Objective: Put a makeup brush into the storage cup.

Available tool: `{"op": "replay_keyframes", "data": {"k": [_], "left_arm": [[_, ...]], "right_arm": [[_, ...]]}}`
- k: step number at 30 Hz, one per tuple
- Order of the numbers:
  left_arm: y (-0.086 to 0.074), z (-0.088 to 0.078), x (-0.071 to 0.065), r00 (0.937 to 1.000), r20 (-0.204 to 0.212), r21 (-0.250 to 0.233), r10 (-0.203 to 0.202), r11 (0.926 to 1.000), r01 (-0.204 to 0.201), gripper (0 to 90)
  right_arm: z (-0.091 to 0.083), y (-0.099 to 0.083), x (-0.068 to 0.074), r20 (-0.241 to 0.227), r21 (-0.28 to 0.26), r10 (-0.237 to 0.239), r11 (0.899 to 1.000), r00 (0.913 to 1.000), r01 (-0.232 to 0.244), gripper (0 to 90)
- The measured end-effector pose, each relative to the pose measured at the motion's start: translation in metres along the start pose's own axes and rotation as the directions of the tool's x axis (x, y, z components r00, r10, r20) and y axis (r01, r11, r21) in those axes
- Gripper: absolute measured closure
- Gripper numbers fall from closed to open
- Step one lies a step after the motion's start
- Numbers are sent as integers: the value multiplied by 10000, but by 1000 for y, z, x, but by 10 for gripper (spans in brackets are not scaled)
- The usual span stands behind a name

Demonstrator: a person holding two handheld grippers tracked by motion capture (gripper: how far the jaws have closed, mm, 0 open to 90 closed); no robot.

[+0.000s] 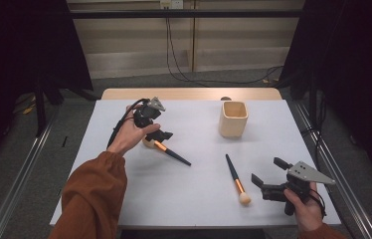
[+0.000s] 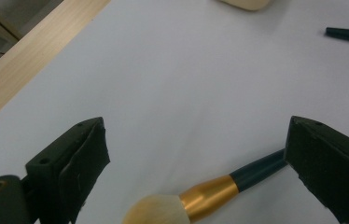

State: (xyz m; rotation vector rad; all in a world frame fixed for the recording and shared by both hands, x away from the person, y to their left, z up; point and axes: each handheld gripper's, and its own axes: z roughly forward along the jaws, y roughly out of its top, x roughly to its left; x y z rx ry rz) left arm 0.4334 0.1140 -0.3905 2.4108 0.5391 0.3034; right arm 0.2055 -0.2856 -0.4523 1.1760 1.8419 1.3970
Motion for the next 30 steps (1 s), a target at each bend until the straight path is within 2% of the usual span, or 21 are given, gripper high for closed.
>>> {"op": "replay_keyframes", "data": {"k": [2, 4, 6, 8, 9, 10, 15, 17, 18, 19, 20, 21, 22, 23, 24, 25, 26, 27, 28, 29, 30], "left_arm": [[2, 2, 0, 9998, -58, 209, 187, 9996, -185, 53], [5, 4, -1, 9996, 63, 406, 287, 9988, -290, 52], [8, 8, -1, 9979, 216, 753, 611, 9952, -625, 50], [9, 12, -3, 9972, 313, 972, 678, 9928, -705, 39], [9, 16, -3, 9945, 456, 1317, 938, 9863, -991, 42], [9, 16, -3, 9945, 456, 1317, 938, 9863, -991, 39], [10, 25, -4, 9879, 832, 1929, 1306, 9705, -1445, 42], [9, 29, -3, 9880, 867, 2129, 1280, 9664, -1439, 48], [9, 30, -2, 9864, 1015, 2290, 1296, 9618, -1499, 51], [8, 35, -2, 9855, 981, 2495, 1384, 9552, -1590, 51], [8, 35, -2, 9855, 981, 2495, 1384, 9552, -1590, 52], [8, 37, -2, 9826, 1021, 2578, 1550, 9499, -1766, 56], [7, 38, -2, 9813, 1217, 2634, 1490, 9484, -1766, 63], [7, 41, -2, 9772, 1307, 2727, 1672, 9416, -1976, 63], [7, 45, -3, 9691, 1461, 3011, 1987, 9242, -2349, 63], [7, 45, -3, 9691, 1461, 3011, 1987, 9242, -2349, 66], [7, 47, -4, 9644, 1647, 3118, 2067, 9168, -2497, 66], [6, 49, -5, 9630, 1676, 3182, 2111, 9130, -2555, 60], [6, 50, -5, 9635, 1639, 3153, 2115, 9143, -2543, 60], [5, 51, -5, 9619, 1695, 3306, 2145, 9071, -2605, 59], [2, 53, -5, 9556, 1913, 3402, 2242, 8981, -2788, 60]], "right_arm": [[0, 0, 0, 5, -25, 32, 10000, 10000, -32, 1], [-1, 0, 0, 1, -29, 48, 10000, 10000, -48, 1], [0, 0, 0, -5, -31, 39, 10000, 10000, -39, 1], [0, 0, 0, -13, -38, 6, 10000, 10000, -7, 1], [0, 0, 0, -9, -12, -2, 10000, 10000, 2, 1], [0, 0, 0, -4, 17, -2, 10000, 10000, 2, 1], [0, 0, -1, 0, 30, 6, 10000, 10000, -6, 1], [0, 0, -1, -17, 37, 9, 10000, 10000, -9, 1], [0, 0, -1, -12, 40, 17, 10000, 10000, -17, 1], [0, -1, -1, -22, 64, 2, 10000, 10000, -2, 1], [0, -1, -1, -2, 99, 14, 9999, 10000, -14, 1], [1, -1, -1, -4, 124, 12, 9999, 10000, -12, 1], [1, -1, -1, -6, 129, 22, 9999, 10000, -22, 1], [1, -1, -1, 1, 133, 24, 9999, 10000, -24, 1], [1, -1, -2, 11, 133, 23, 9999, 10000, -23, 1], [1, -1, -2, 11, 133, 23, 9999, 10000, -23, 1], [1, -1, -2, 3, 125, 18, 9999, 10000, -18, 1], [0, -1, -2, -43, 116, 12, 9999, 10000, -12, 1], [0, -1, -2, -43, 116, 12, 9999, 10000, -12, 1], [0, -1, -2, -64, 118, 27, 9999, 10000, -26, 1], [0, -1, -1, -90, 127, 27, 9999, 10000, -26, 1]]}}
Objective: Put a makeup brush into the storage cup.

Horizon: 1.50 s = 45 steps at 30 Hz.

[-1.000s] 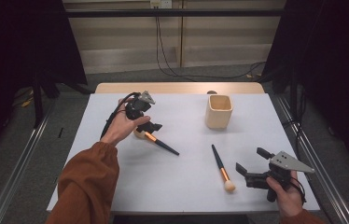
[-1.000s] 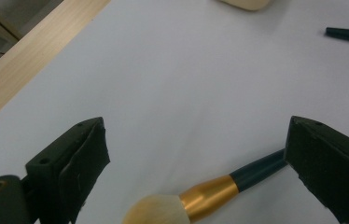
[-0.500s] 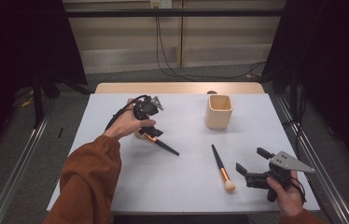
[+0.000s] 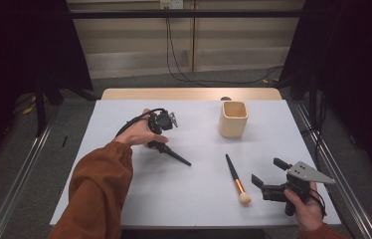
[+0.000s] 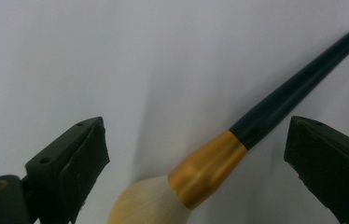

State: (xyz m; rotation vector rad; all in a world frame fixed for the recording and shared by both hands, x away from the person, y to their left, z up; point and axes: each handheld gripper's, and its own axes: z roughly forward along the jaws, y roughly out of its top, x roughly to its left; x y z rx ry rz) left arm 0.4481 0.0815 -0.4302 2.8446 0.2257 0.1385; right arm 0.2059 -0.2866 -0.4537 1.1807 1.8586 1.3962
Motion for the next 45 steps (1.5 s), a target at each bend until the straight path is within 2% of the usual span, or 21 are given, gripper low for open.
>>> {"op": "replay_keyframes", "data": {"k": [3, 5, 6, 9, 11, 13, 14, 17, 19, 20, 22, 23, 24, 26, 28, 29, 33, 34, 38, 42, 45], "left_arm": [[-1, 2, -1, 9997, -44, 160, 220, 9996, -219, 60], [-2, 2, -2, 9994, 54, -10, 342, 9994, -342, 61], [-3, 2, -3, 9982, 89, 18, 592, 9982, -592, 62], [-5, 5, -4, 9957, 375, 192, 849, 9961, -856, 90], [-6, 7, -3, 9962, 487, 316, 725, 9968, -741, 89], [-7, 8, -2, 9964, 383, 386, 750, 9963, -765, 89], [-8, 9, -1, 9959, 556, 399, 719, 9964, -741, 90], [-6, 13, -1, 9975, 414, 561, 576, 9966, -599, 91], [-5, 16, -2, 9977, 338, 616, 593, 9962, -613, 92], [-5, 16, -2, 9963, 544, 677, 672, 9952, -708, 93], [-6, 18, -3, 9949, 657, 794, 772, 9934, -823, 117], [-7, 20, -3, 9950, 565, 834, 827, 9927, -873, 127], [-7, 21, -2, 9940, 664, 1101, 872, 9895, -941, 138], [-8, 23, -2, 9945, 608, 1120, 857, 9894, -921, 142], [-8, 22, -1, 9923, 871, 1072, 875, 9895, -966, 164], [-9, 22, -1, 9919, 975, 1031, 820, 9904, -920, 196], [-11, 23, 4, 9903, 1327, 1011, 406, 9934, -543, 229], [-11, 23, 5, 9896, 1376, 1000, 416, 9934, -557, 234], [-11, 22, 6, 9888, 1431, 1034, 420, 9930, -571, 269], [-12, 21, 10, 9873, 1518, 1072, 466, 9922, -633, 386], [-12, 20, 12, 9870, 1508, 1126, 550, 9910, -725, 427]], "right_arm": [[0, 0, 0, -18, -11, -25, 10000, 10000, 24, 1], [0, 0, 0, -6, 11, -12, 10000, 10000, 12, 1], [0, 0, 0, -13, 8, -9, 10000, 10000, 9, 1], [1, 0, 0, 2, 40, -7, 10000, 10000, 7, 1], [0, 0, 1, -15, 38, -31, 10000, 10000, 31, 1], [0, 0, 1, -24, 32, -29, 10000, 10000, 29, 1], [0, 0, 1, -19, 43, -36, 10000, 10000, 36, 1], [1, 0, 0, -28, 67, -35, 10000, 10000, 35, 1], [0, 0, 1, -34, 64, -39, 10000, 10000, 39, 1], [0, 0, 1, -43, 60, -44, 10000, 10000, 44, 1], [0, 0, 1, -54, 51, -33, 10000, 10000, 33, 1], [0, 0, 1, -45, 53, -36, 10000, 10000, 36, 1], [0, 0, 1, -39, 62, -34, 10000, 10000, 35, 1], [0, 0, 1, -46, 71, -30, 10000, 10000, 30, 1], [1, 0, 1, -42, 90, -83, 9999, 10000, 83, 1], [0, 0, 1, -42, 32, -63, 10000, 10000, 63, 1], [1, 0, 1, -54, 17, -79, 10000, 10000, 79, 1], [0, 0, 1, -58, 13, -70, 10000, 10000, 70, 1], [0, 0, 2, -77, 9, -86, 10000, 9999, 86, 1], [0, 0, 2, -92, 35, -83, 10000, 9999, 84, 1], [0, 0, 2, -88, 27, -98, 9999, 9999, 98, 1]]}}
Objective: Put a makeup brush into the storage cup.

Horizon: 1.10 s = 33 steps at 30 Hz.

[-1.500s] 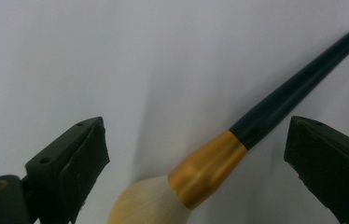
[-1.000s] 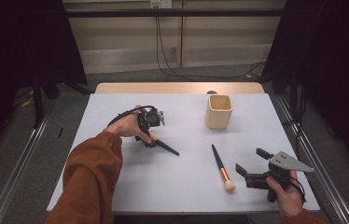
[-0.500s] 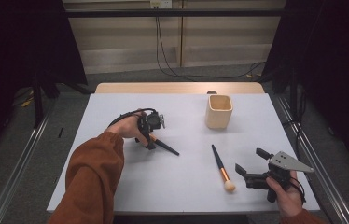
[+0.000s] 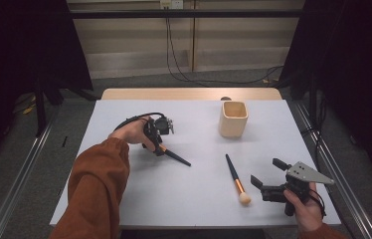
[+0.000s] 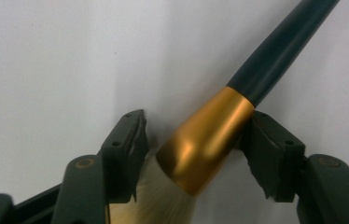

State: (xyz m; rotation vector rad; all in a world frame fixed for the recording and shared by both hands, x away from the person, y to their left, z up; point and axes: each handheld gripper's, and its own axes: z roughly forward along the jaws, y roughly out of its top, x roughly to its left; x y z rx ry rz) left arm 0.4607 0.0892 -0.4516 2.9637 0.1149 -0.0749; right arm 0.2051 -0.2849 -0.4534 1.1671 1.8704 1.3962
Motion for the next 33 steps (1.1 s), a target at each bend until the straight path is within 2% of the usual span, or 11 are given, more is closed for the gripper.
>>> {"op": "replay_keyframes", "data": {"k": [4, 7, 10, 13, 15, 16, 19, 25, 26, 28, 33], "left_arm": [[0, -1, 1, 10000, 28, 95, -52, 9999, 51, 461], [0, -2, 0, 9998, -11, 185, -219, 9996, 220, 562], [-1, -2, 1, 9998, 5, 194, -194, 9996, 194, 573], [-1, -2, 1, 9993, -10, 181, -361, 9992, 361, 601], [0, -3, 1, 9994, -40, 322, -331, 9989, 332, 622], [1, -2, -1, 9982, -56, 328, -601, 9976, 603, 640], [3, -3, -1, 9987, -69, 494, -504, 9975, 507, 645], [3, -3, -1, 9942, -238, 486, -1048, 9932, 1059, 650], [3, -4, 0, 9942, -128, 559, -1069, 9926, 1075, 651], [3, -4, 0, 9902, -155, 499, -1385, 9890, 1392, 652], [0, -6, 0, 9848, -340, 491, -1703, 9839, 1719, 653]], "right_arm": [[0, 0, 0, 7, 9, -9, 10000, 10000, 9, 1], [-2, 0, 1, 6, -105, -65, 9999, 10000, 66, 1], [-1, 0, 1, -8, -89, -73, 9999, 10000, 73, 1], [-1, 0, 1, -10, -61, -68, 10000, 10000, 67, 1], [-1, 0, 1, -4, -64, -74, 10000, 10000, 74, 1], [-1, 0, 1, -8, -56, -71, 10000, 10000, 71, 1], [-1, 0, 1, -3, -54, -75, 10000, 10000, 75, 1], [0, 0, 0, 3, -28, -119, 9999, 9999, 119, 1], [0, 0, 0, 8, -24, -117, 9999, 9999, 117, 1], [0, 0, 0, 2, -30, -118, 9999, 9999, 118, 1], [0, 0, 0, 7, -16, -114, 9999, 9999, 114, 1]]}}
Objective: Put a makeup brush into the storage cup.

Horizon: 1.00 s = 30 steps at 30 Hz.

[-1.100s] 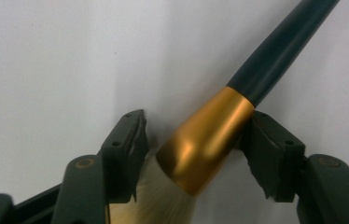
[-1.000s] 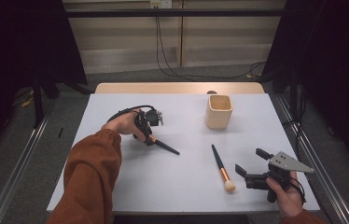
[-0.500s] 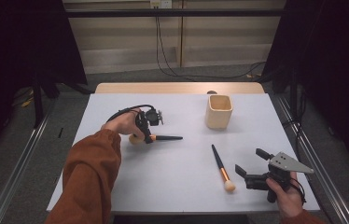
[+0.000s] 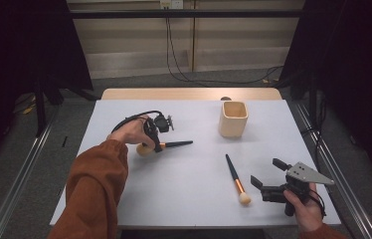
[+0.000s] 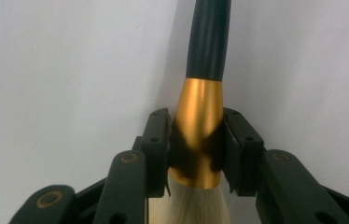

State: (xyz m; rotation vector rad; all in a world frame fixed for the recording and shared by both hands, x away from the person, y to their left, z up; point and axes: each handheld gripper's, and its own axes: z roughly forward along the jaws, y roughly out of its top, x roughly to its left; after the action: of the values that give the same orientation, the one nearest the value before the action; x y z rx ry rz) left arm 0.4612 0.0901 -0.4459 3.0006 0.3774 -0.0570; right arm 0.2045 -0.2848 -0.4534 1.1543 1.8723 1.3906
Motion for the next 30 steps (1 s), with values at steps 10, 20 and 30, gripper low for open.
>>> {"op": "replay_keyframes", "data": {"k": [10, 20, 30], "left_arm": [[-14, -10, 3, 9964, 347, -1073, -779, 9909, 812, 655], [-31, -30, 3, 9859, 685, -2623, -1529, 9507, 1657, 656], [-55, -36, -2, 9636, 1218, -3931, -2381, 8798, 2671, 656]], "right_arm": [[0, 0, 0, -2, 13, -19, 10000, 10000, 19, 1], [0, 0, 0, 32, 8, 9, 10000, 10000, -9, 1], [1, 0, 0, 69, 14, 56, 10000, 10000, -56, 1]]}}
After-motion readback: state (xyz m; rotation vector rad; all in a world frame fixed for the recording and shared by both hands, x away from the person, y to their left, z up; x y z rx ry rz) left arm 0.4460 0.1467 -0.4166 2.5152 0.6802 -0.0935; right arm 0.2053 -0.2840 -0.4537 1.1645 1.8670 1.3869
